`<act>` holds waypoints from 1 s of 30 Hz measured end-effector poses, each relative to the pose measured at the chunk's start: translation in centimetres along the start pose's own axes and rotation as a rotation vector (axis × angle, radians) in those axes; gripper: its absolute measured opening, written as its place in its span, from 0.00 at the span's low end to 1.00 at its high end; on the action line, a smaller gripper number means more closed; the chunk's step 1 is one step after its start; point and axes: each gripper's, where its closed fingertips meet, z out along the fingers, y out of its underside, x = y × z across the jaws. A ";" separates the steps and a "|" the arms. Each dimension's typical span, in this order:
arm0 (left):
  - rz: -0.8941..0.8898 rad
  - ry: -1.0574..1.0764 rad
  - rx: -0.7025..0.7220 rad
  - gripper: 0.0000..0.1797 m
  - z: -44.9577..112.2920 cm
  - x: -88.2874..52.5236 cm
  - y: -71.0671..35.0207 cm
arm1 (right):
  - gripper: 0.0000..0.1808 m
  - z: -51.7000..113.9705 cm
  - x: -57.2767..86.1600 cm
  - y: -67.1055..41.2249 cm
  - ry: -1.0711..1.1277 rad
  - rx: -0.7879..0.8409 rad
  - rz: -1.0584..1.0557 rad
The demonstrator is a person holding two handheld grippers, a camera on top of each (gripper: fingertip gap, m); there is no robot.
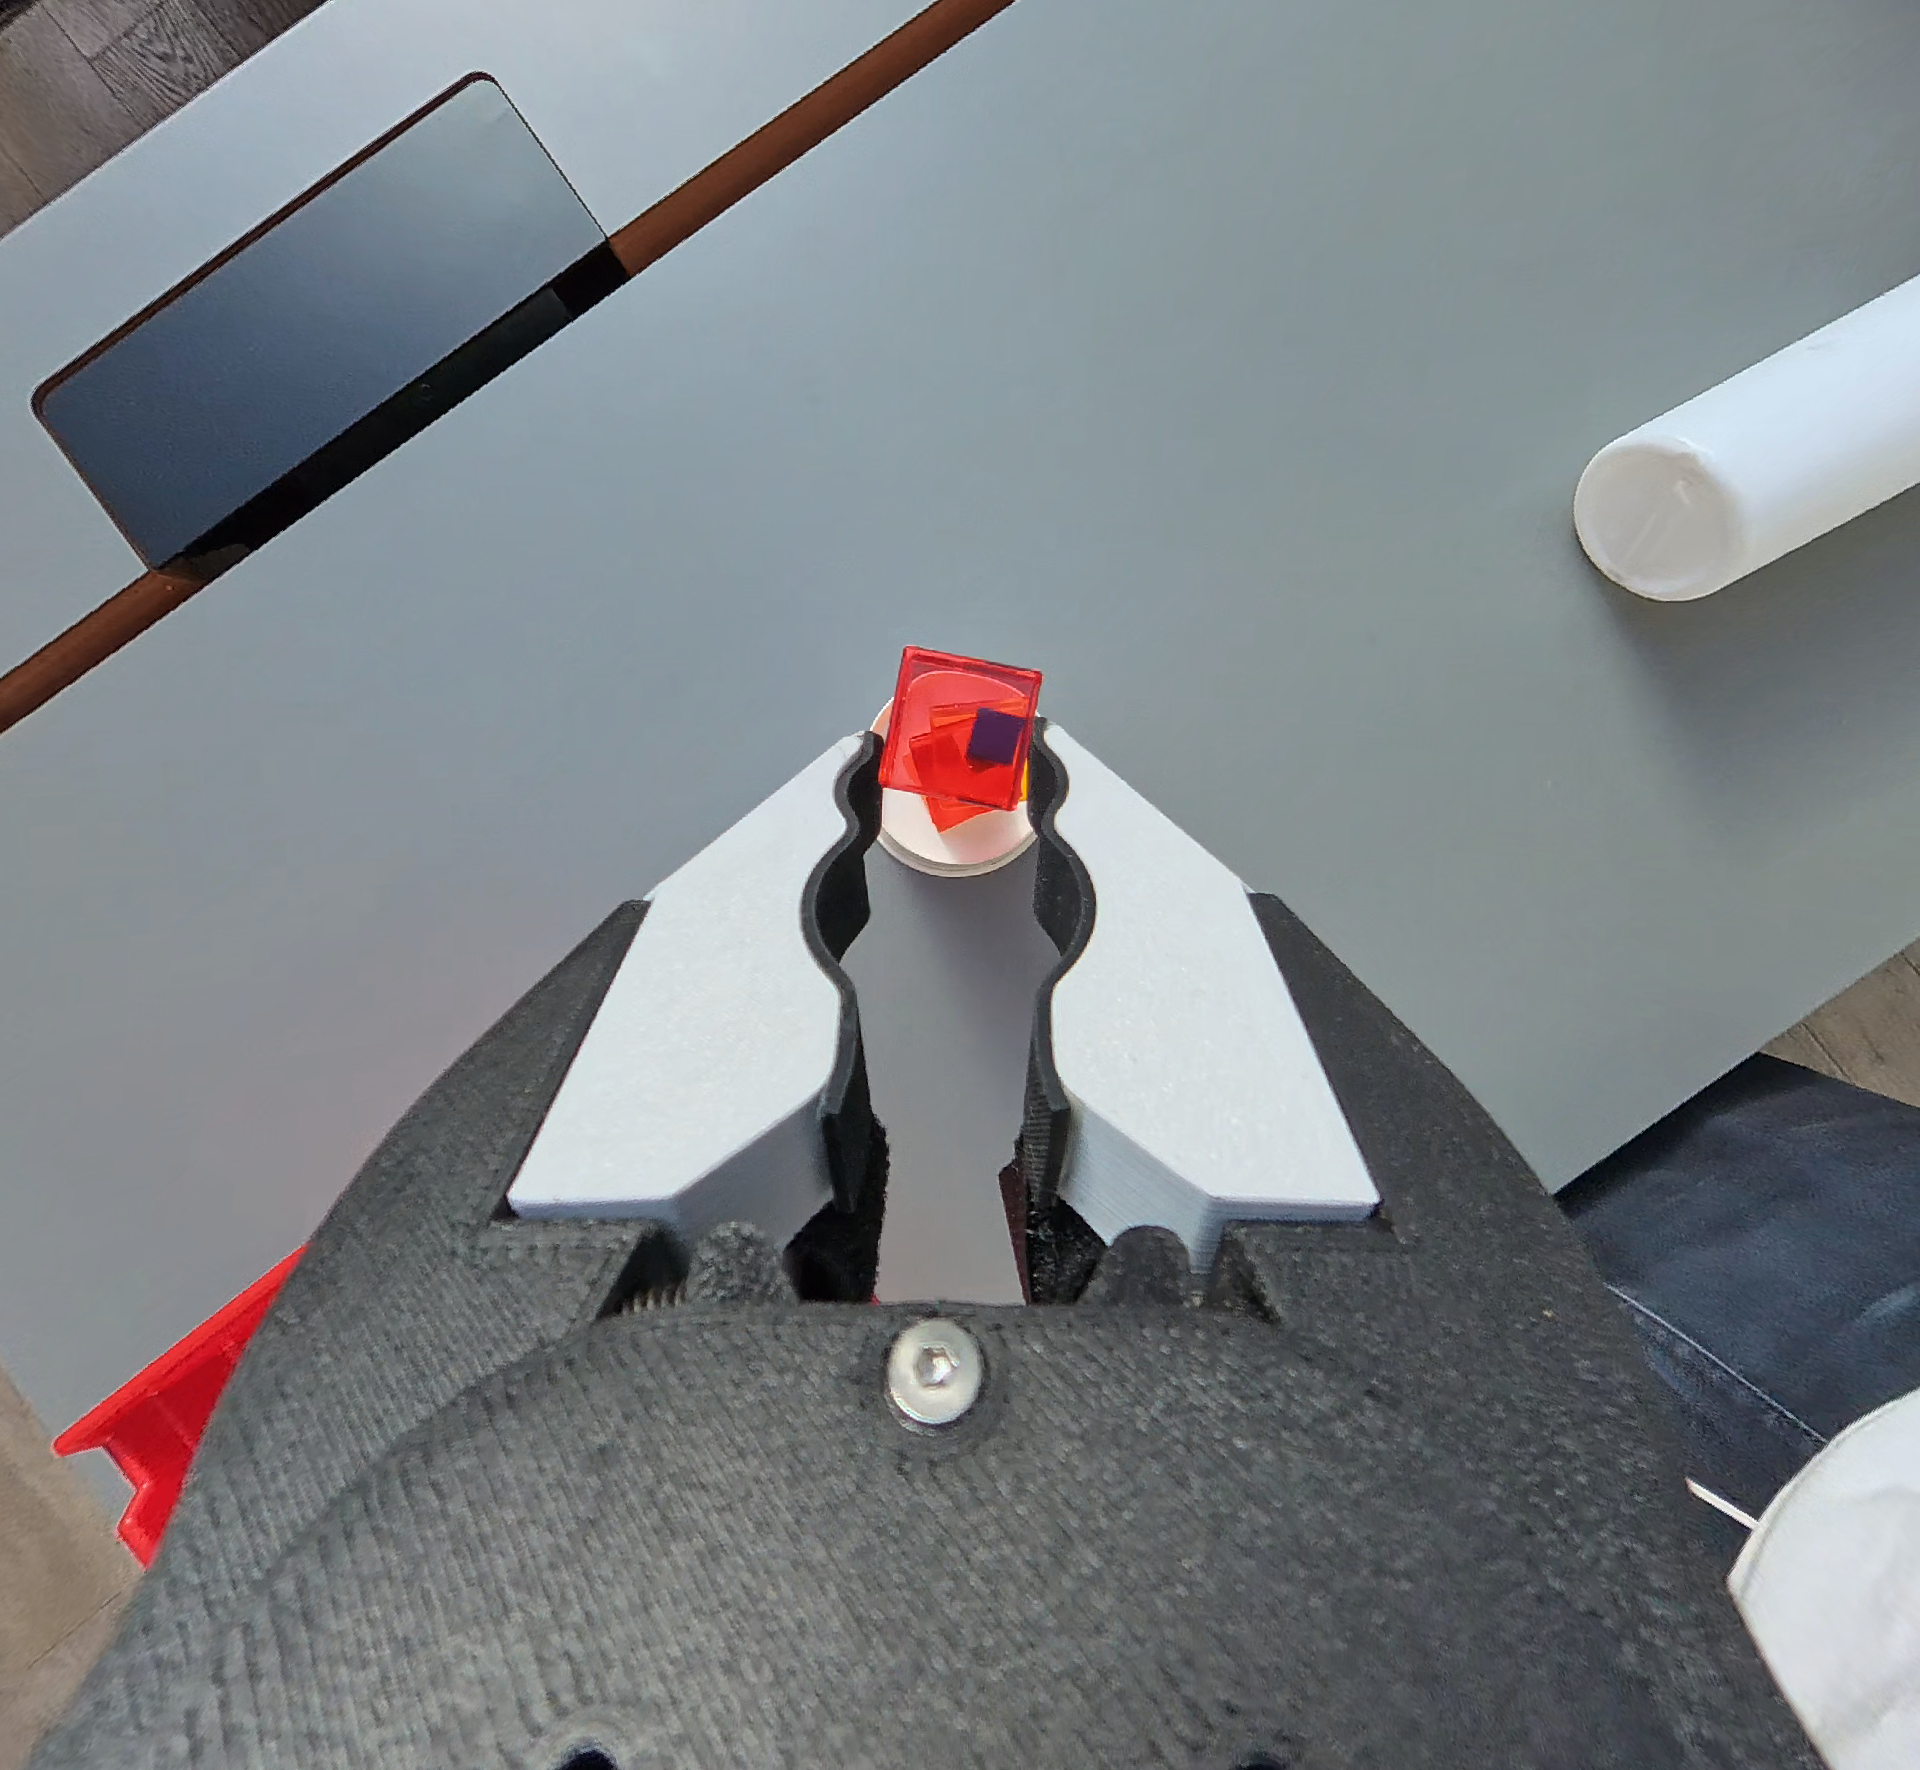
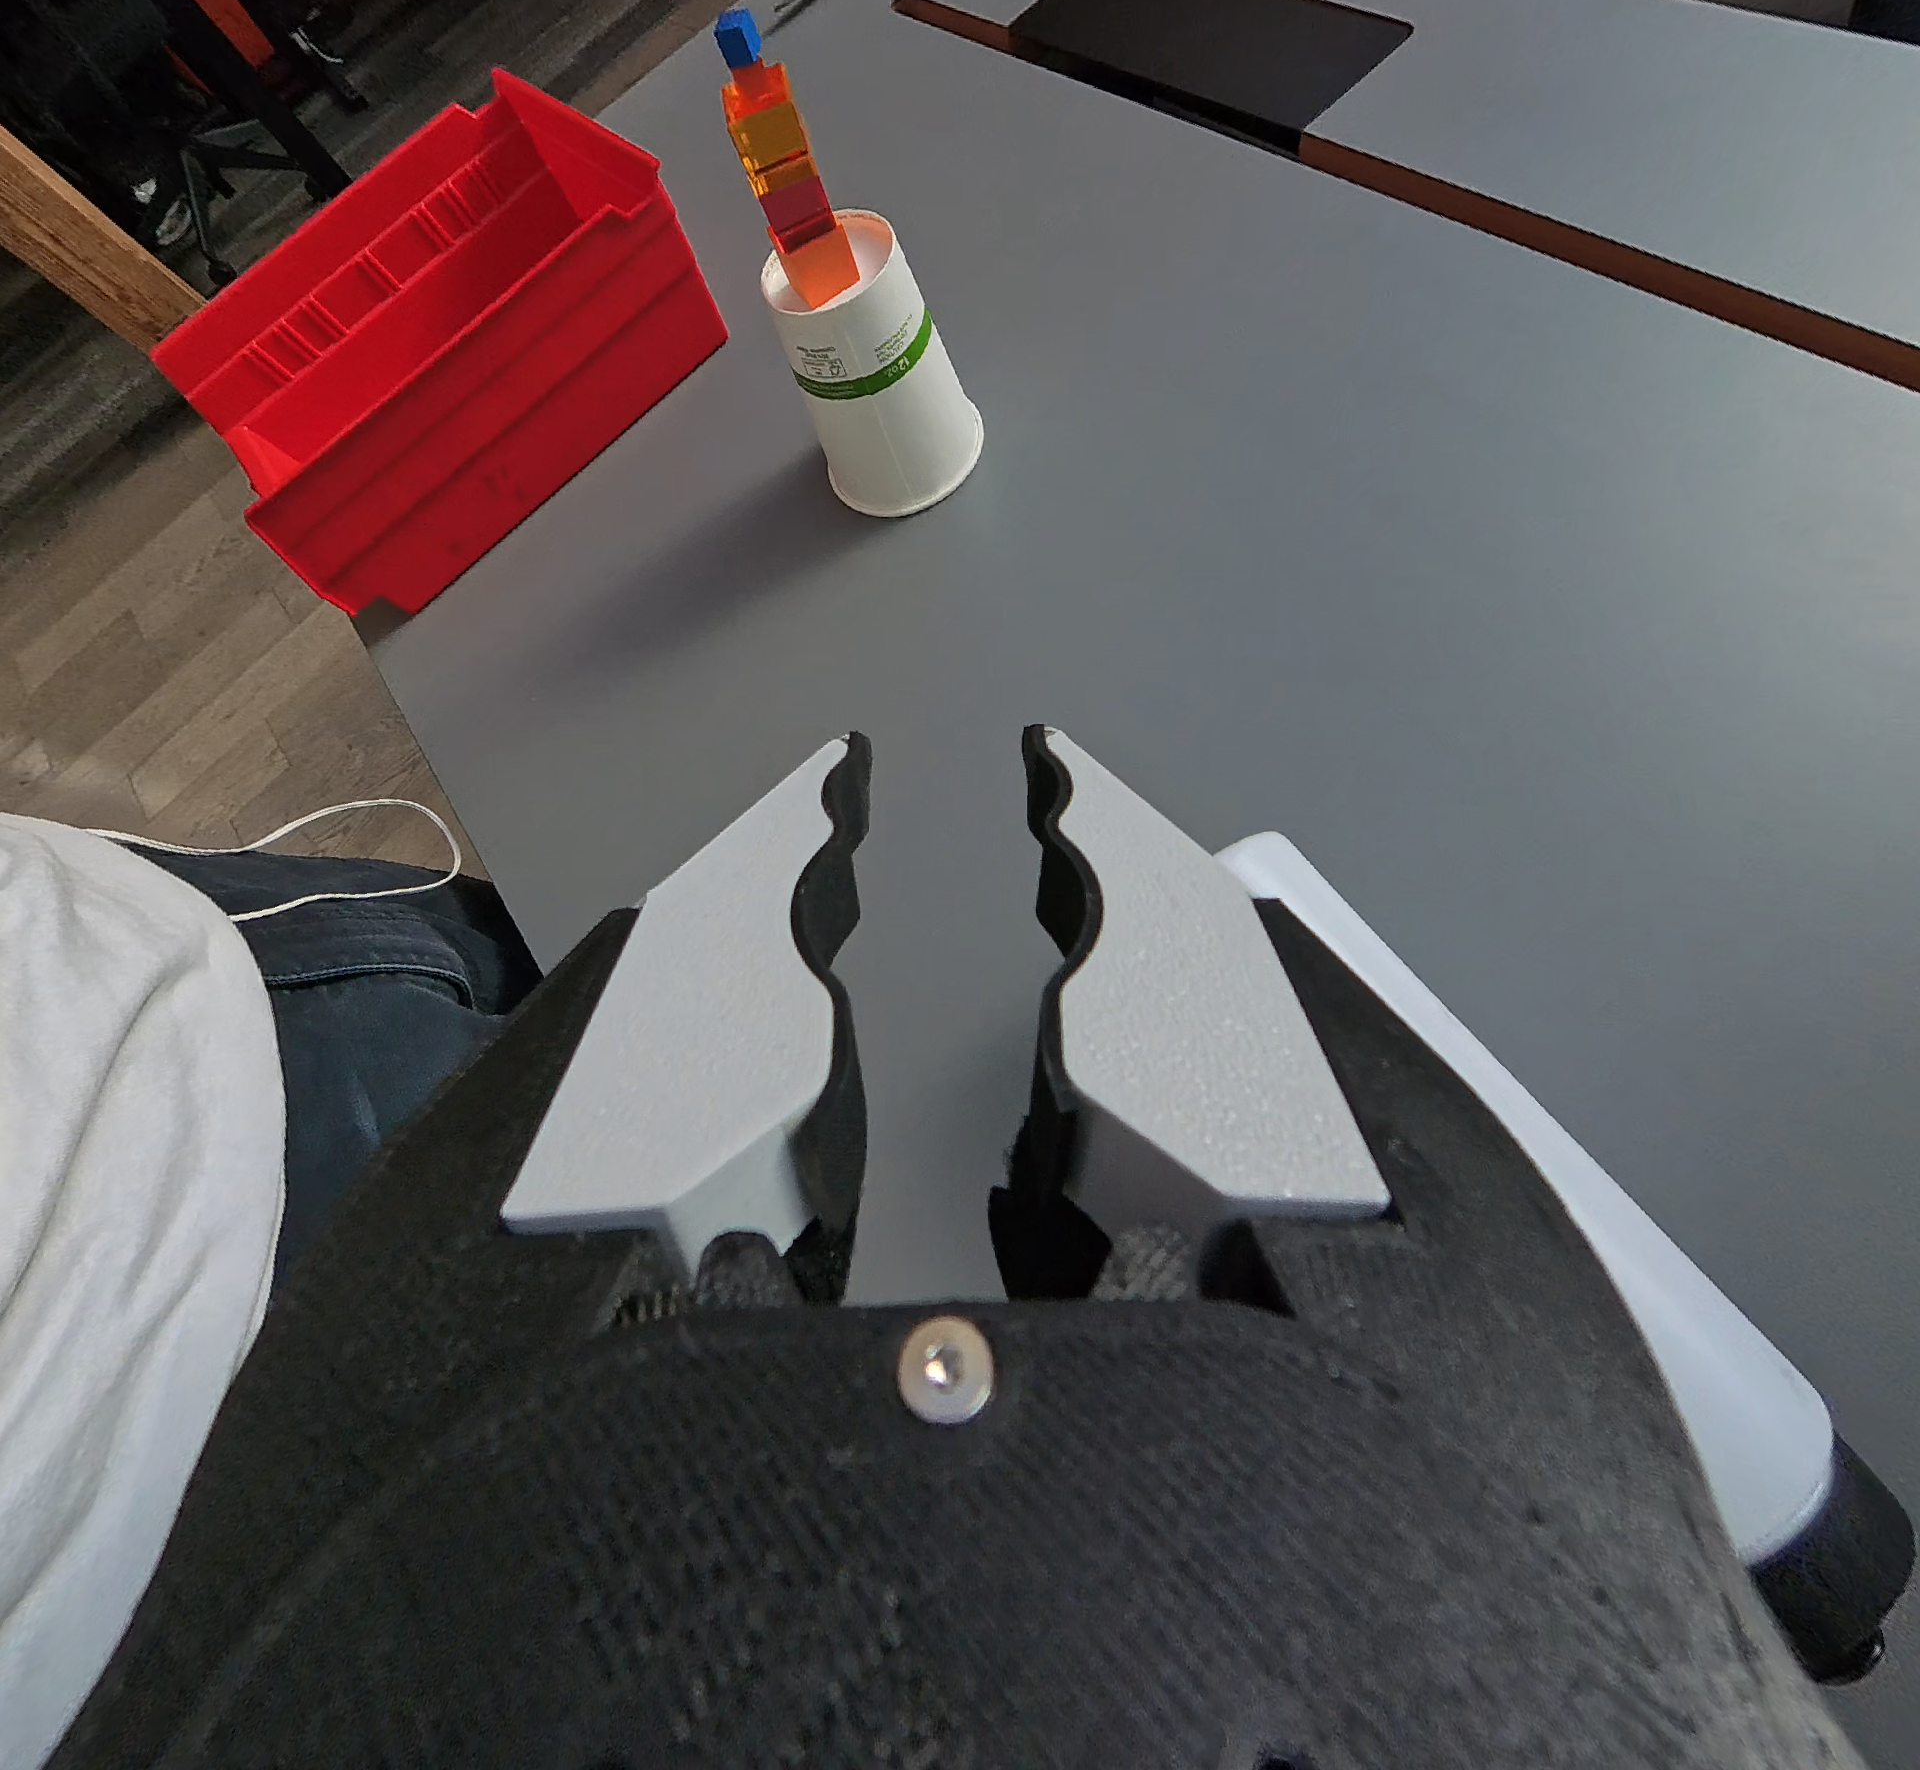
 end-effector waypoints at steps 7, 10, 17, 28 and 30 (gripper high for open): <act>0.004 -0.023 -0.017 0.14 0.6 0.0 0.1 | 0.16 -0.3 0.8 0.6 0.003 -0.002 0.014; 0.006 -0.024 -0.009 0.14 0.7 0.3 0.1 | 0.16 -0.3 0.9 0.8 0.004 -0.011 0.008; -0.002 -0.027 -0.004 0.15 1.0 0.5 0.4 | 0.16 -0.2 1.0 1.0 -0.002 -0.011 0.014; 0.000 -0.053 0.003 0.15 1.0 0.2 0.5 | 0.16 -0.2 1.3 1.2 0.000 -0.021 0.010; -0.001 -0.048 0.000 0.17 1.1 0.2 0.6 | 0.16 -0.2 1.3 1.2 -0.001 -0.021 0.010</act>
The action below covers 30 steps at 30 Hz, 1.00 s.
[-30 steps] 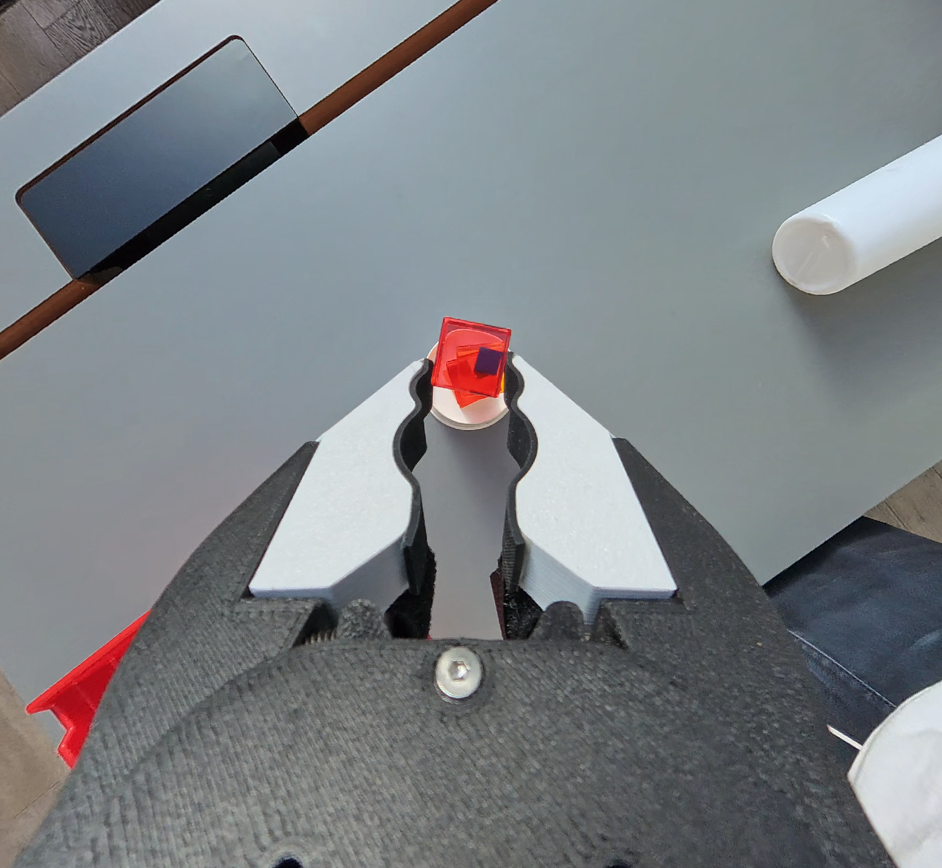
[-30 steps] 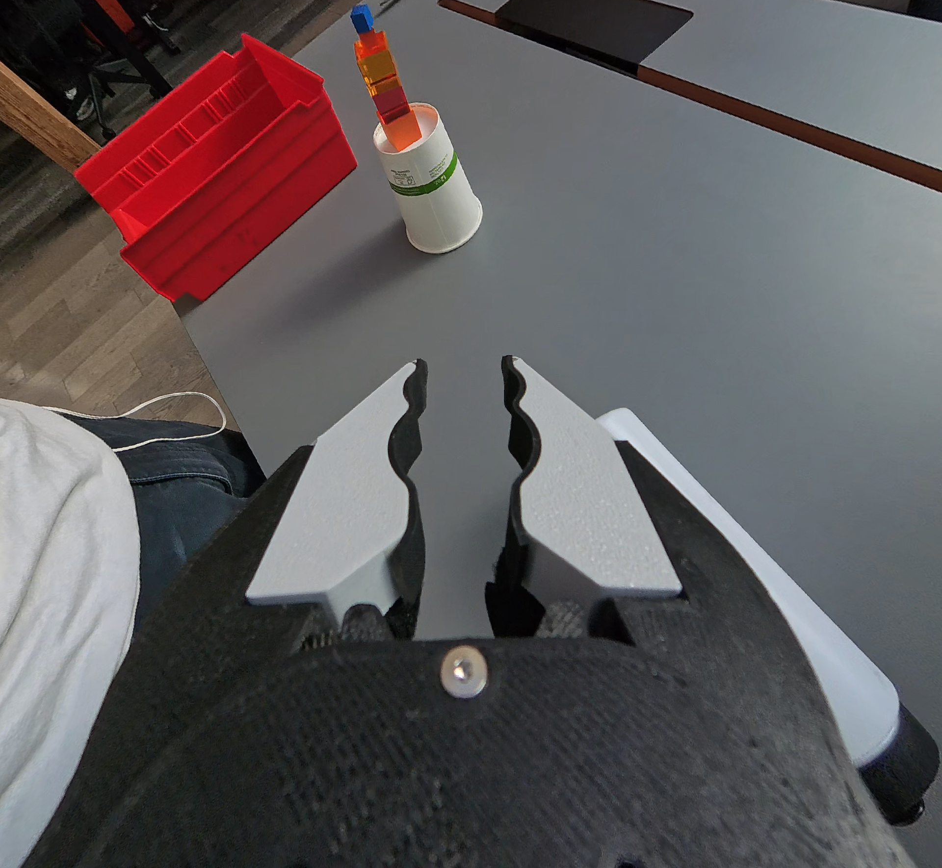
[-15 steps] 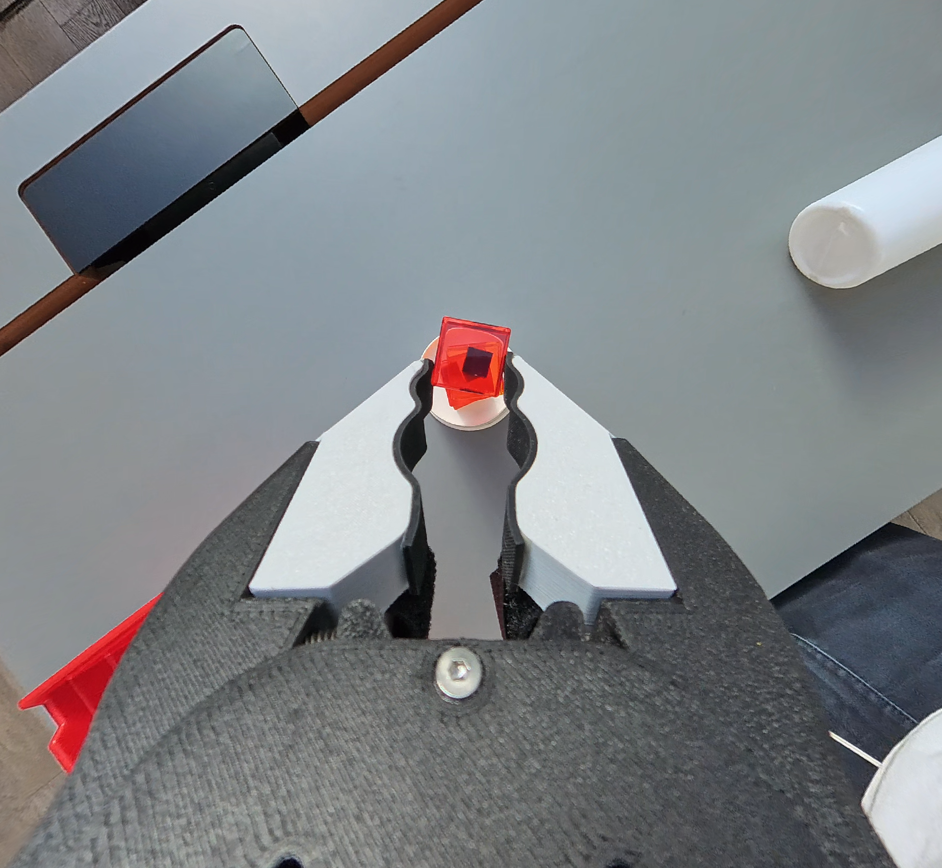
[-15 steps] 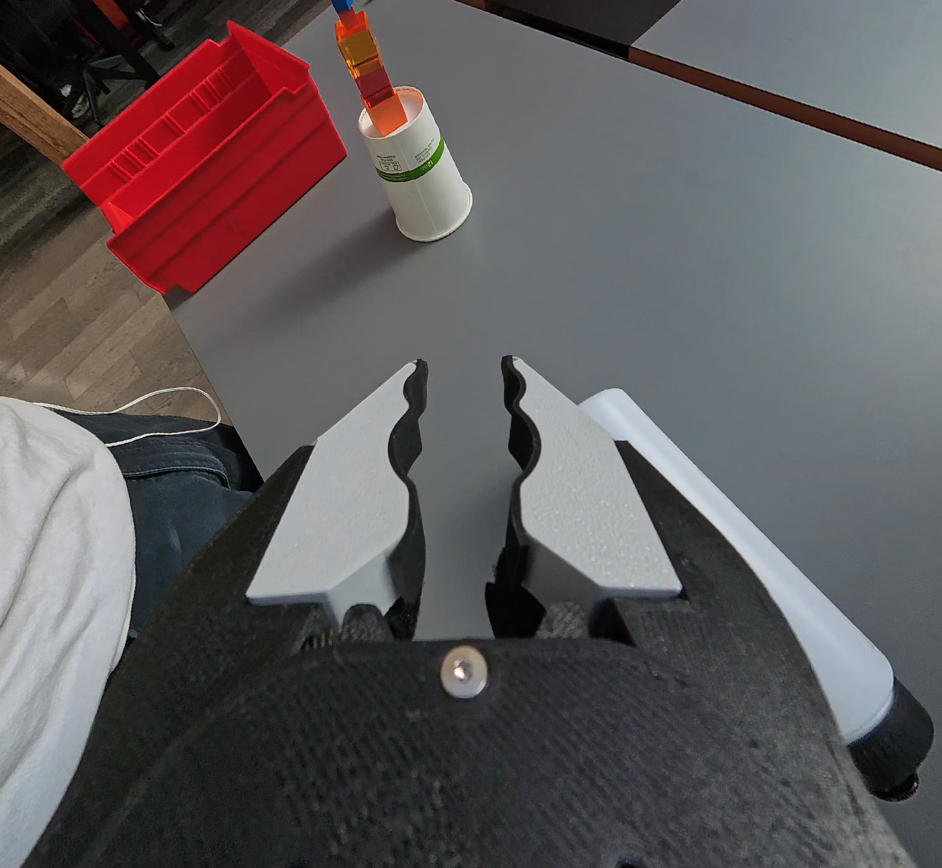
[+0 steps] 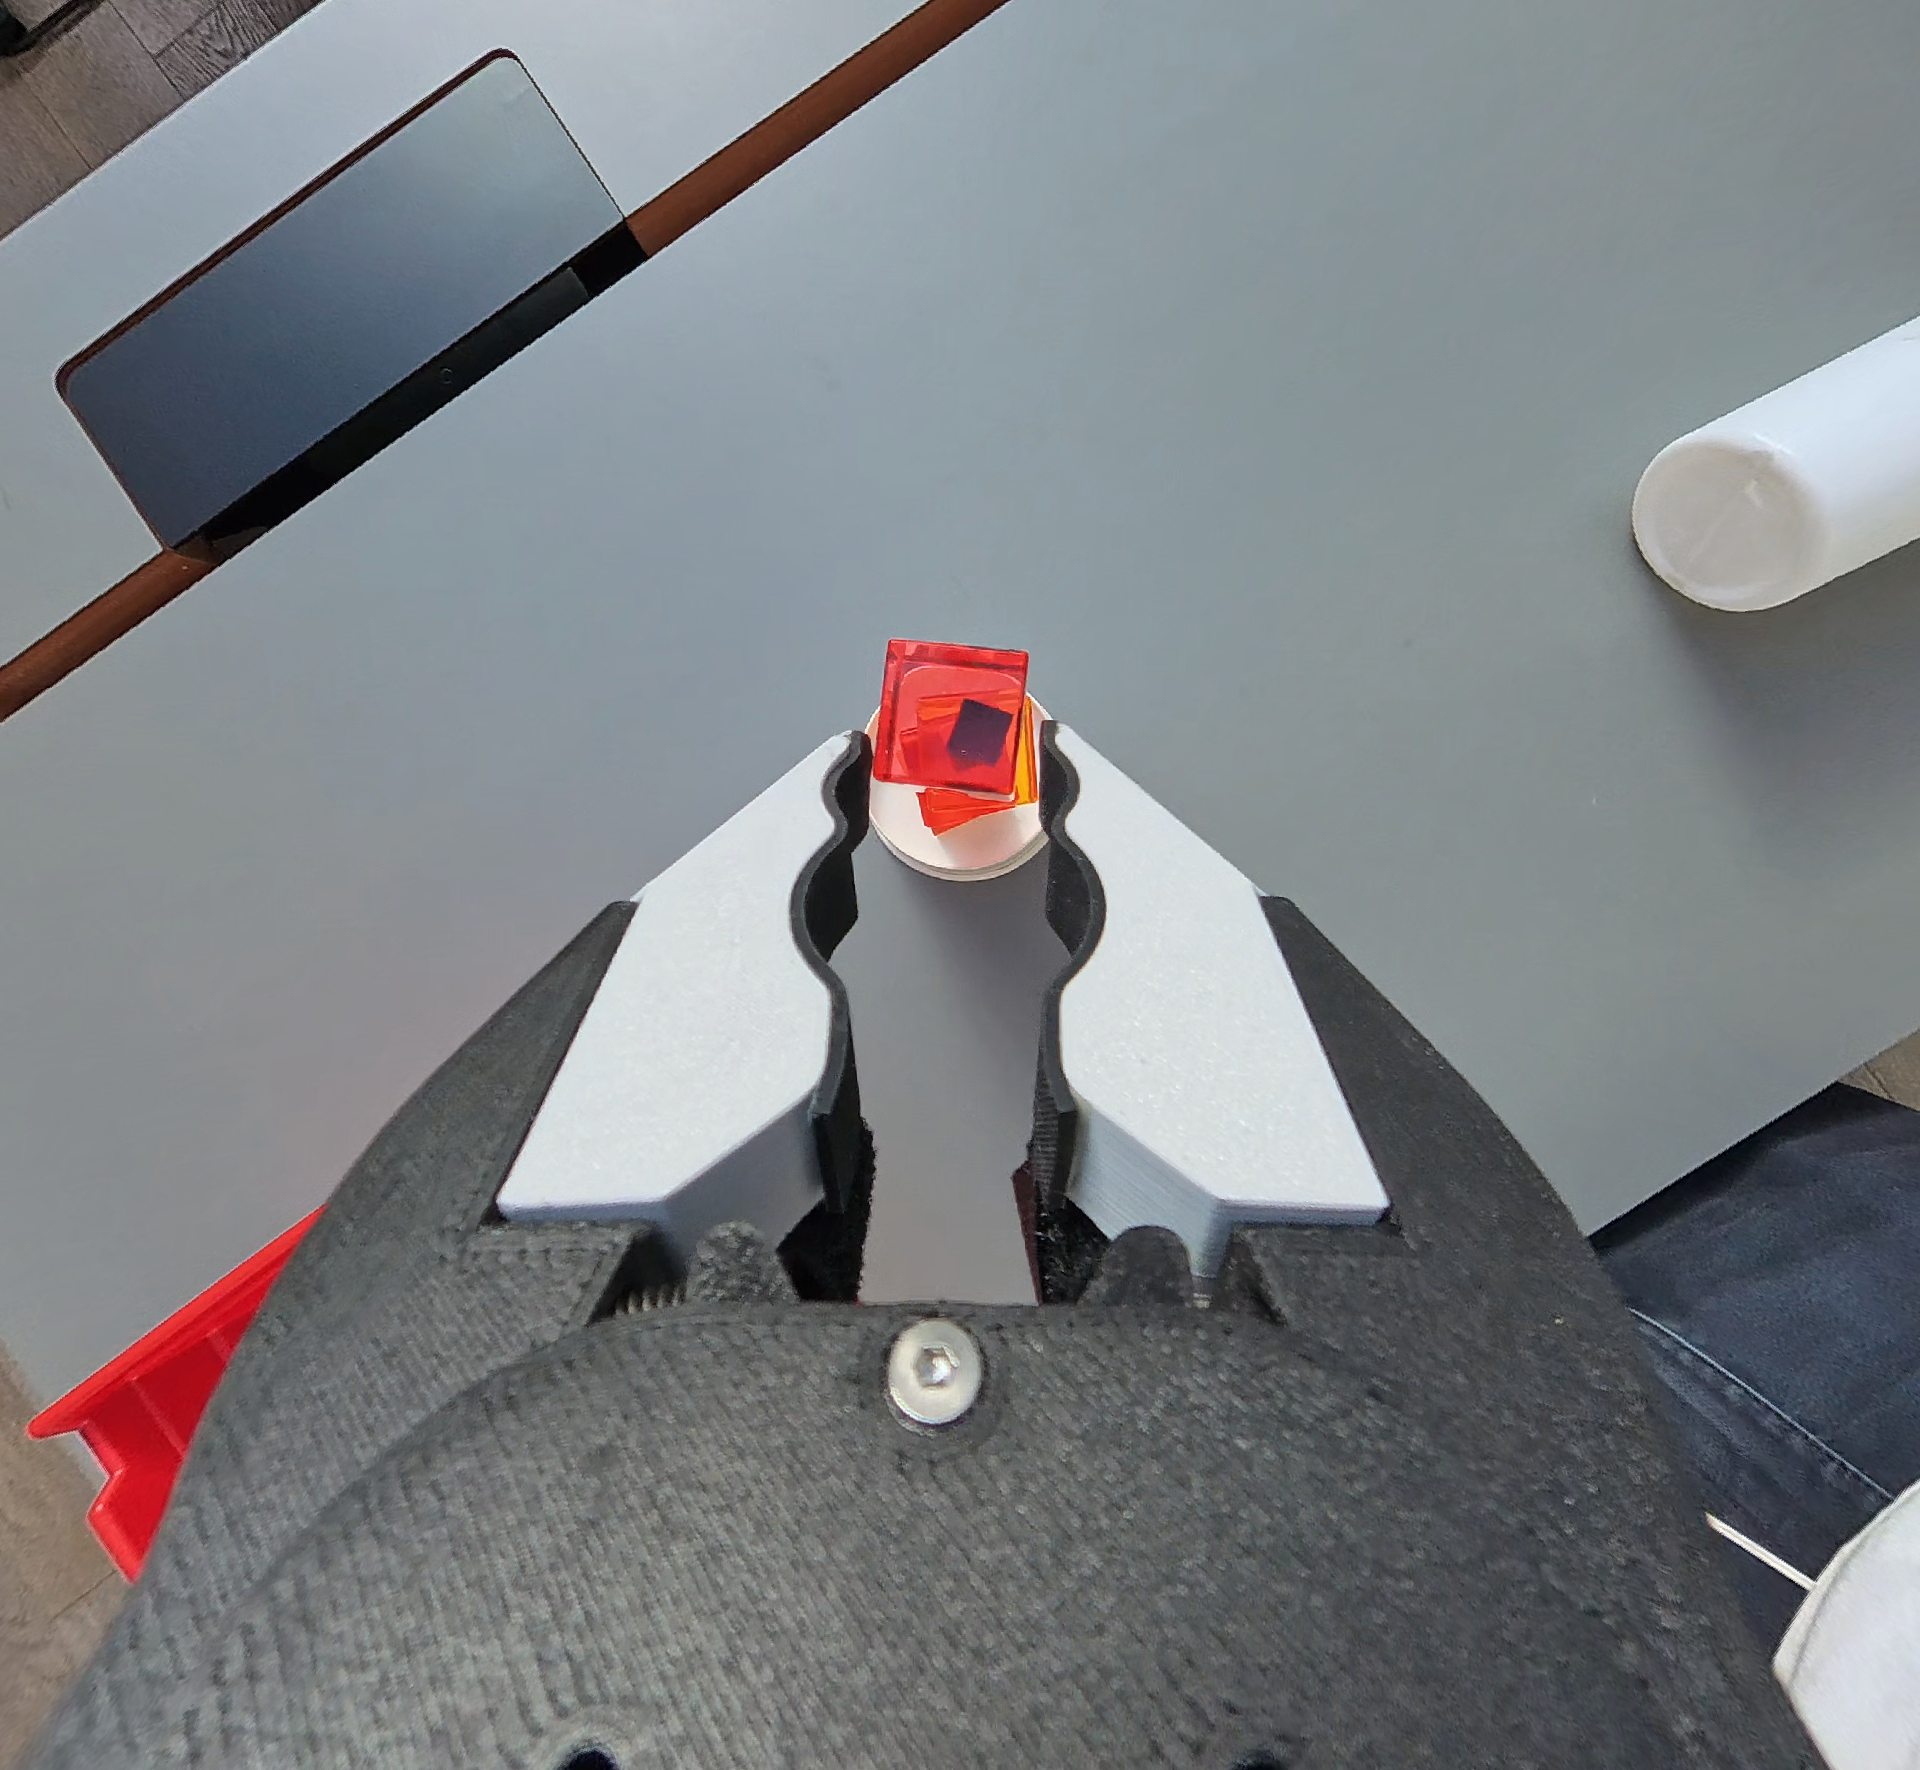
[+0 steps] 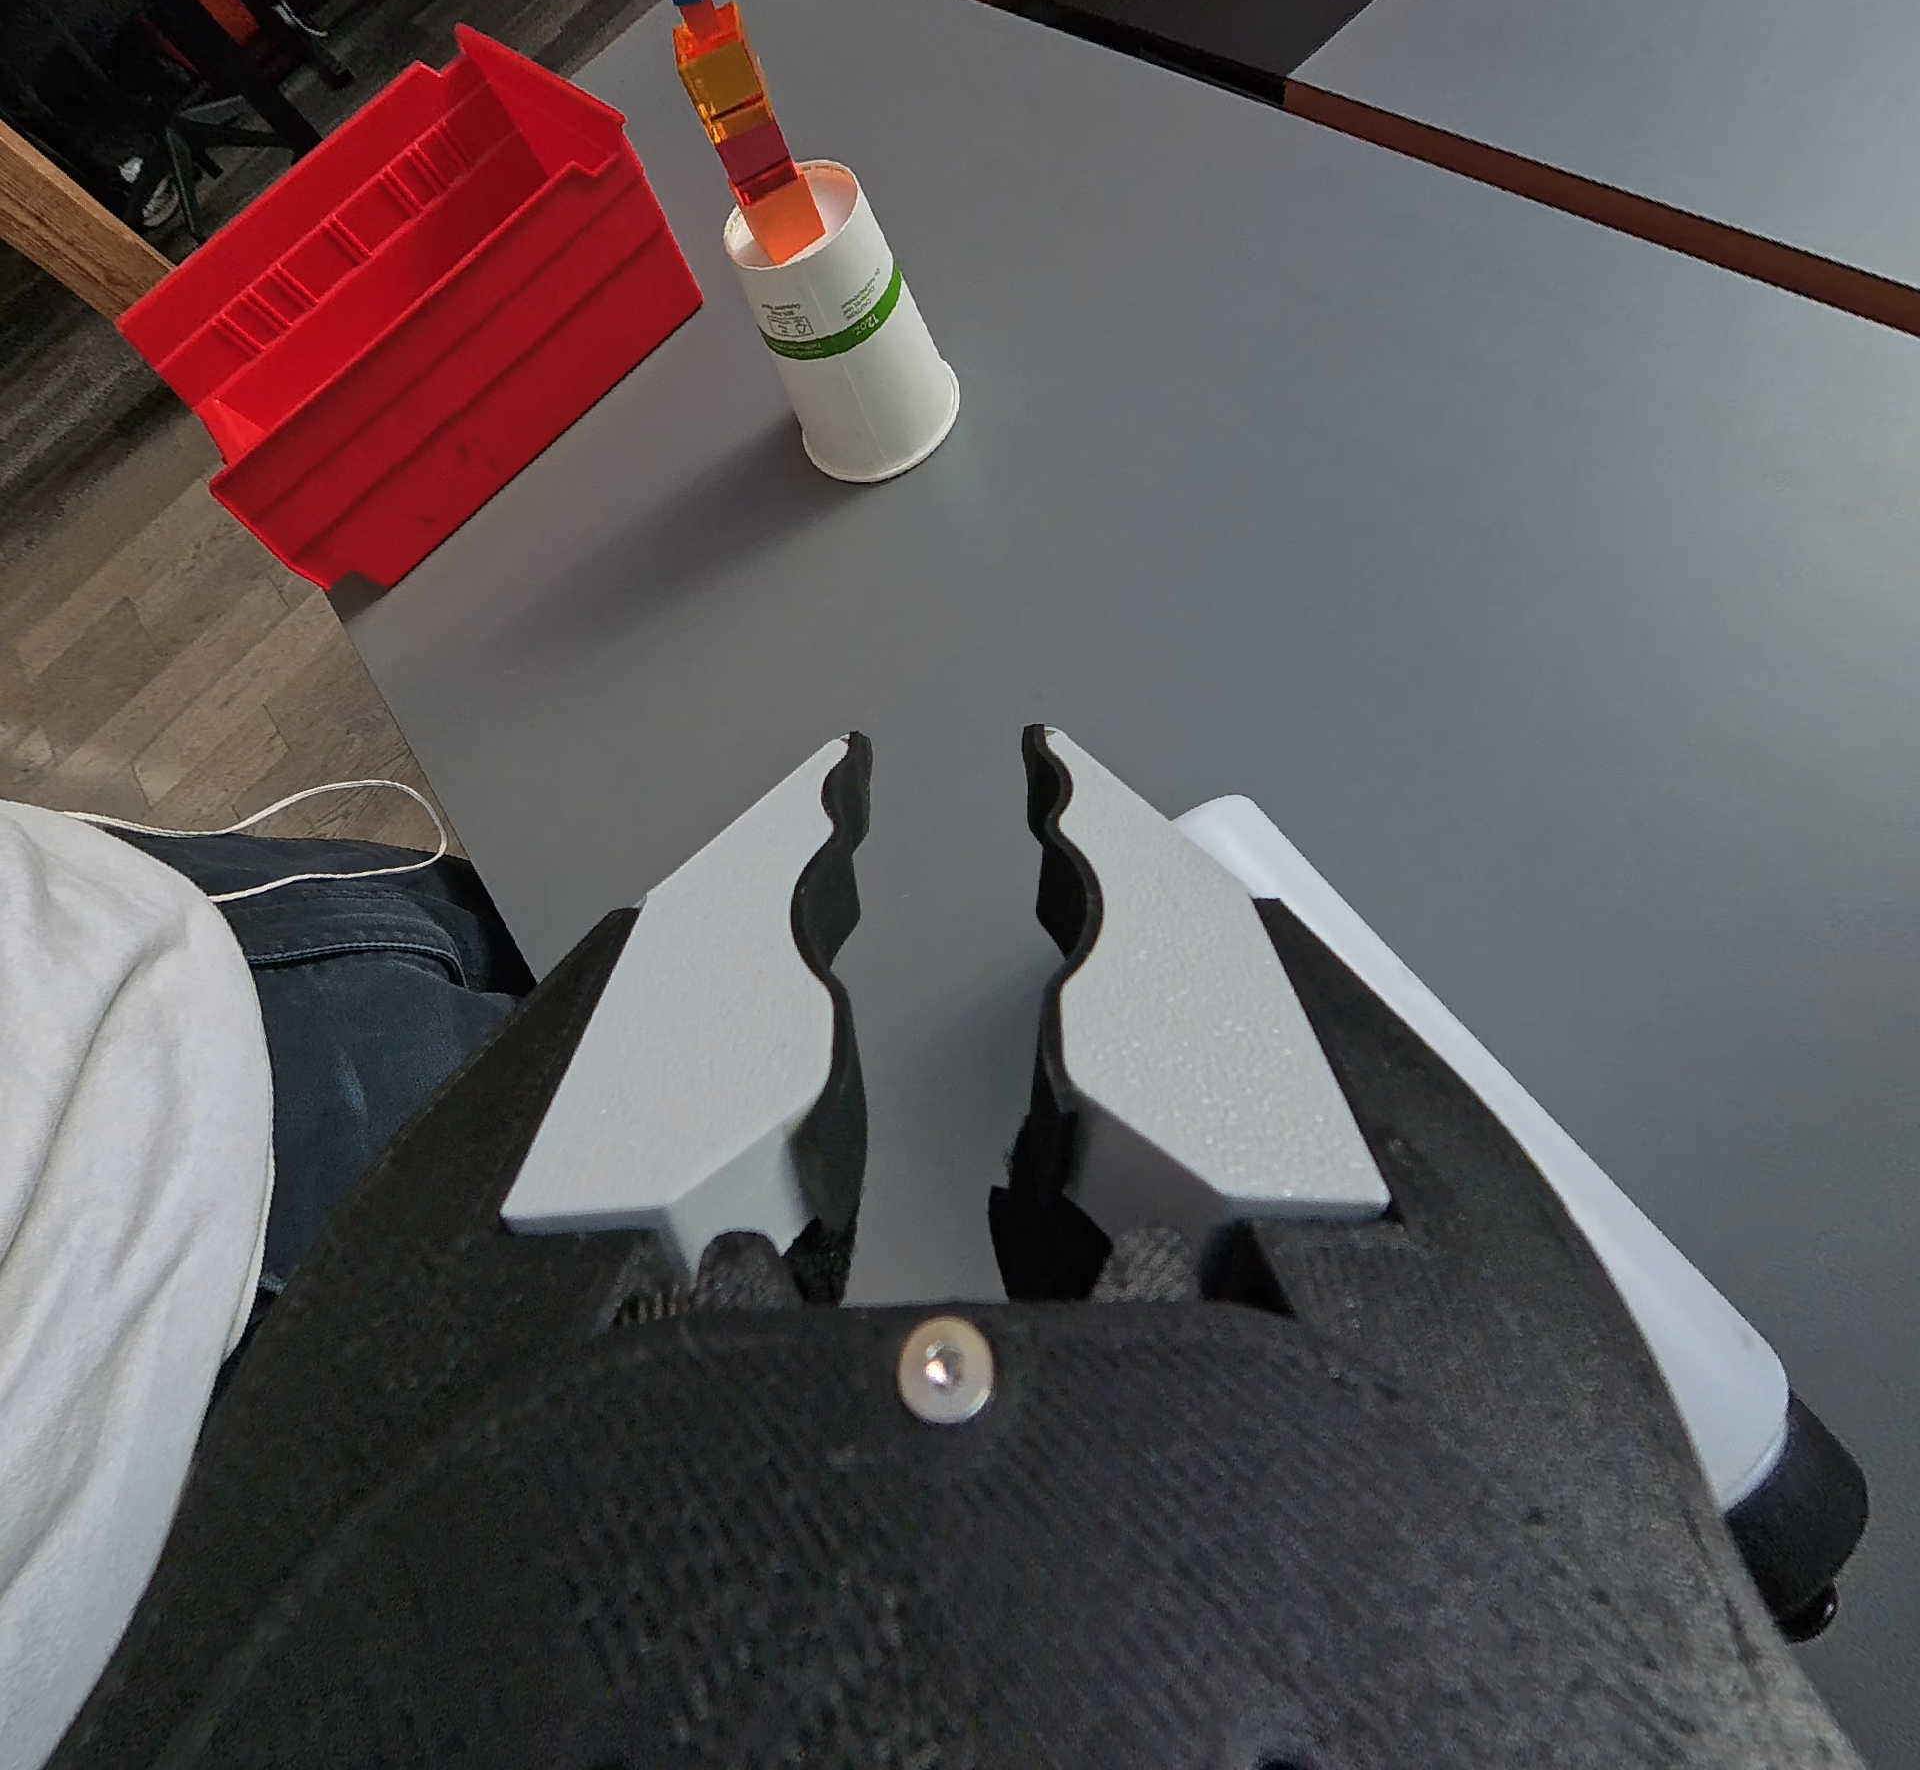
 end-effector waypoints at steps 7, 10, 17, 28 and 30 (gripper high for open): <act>-0.006 -0.003 0.001 0.20 0.2 0.0 0.1 | 0.16 0.1 0.1 0.1 -0.002 0.005 0.004; -0.011 -0.021 -0.002 0.19 0.2 -0.4 0.2 | 0.16 0.1 0.0 0.2 -0.005 -0.002 0.006; -0.130 -0.048 0.057 0.22 -2.0 -2.1 1.6 | 0.15 2.4 -1.0 3.0 -0.053 -0.020 0.133; -0.283 -0.016 0.005 0.17 -4.9 0.2 14.9 | 0.09 4.1 -0.7 19.0 0.092 -0.260 0.270; -0.309 -0.005 0.010 0.17 -4.8 0.0 15.4 | 0.09 3.3 0.3 19.4 0.124 -0.258 0.239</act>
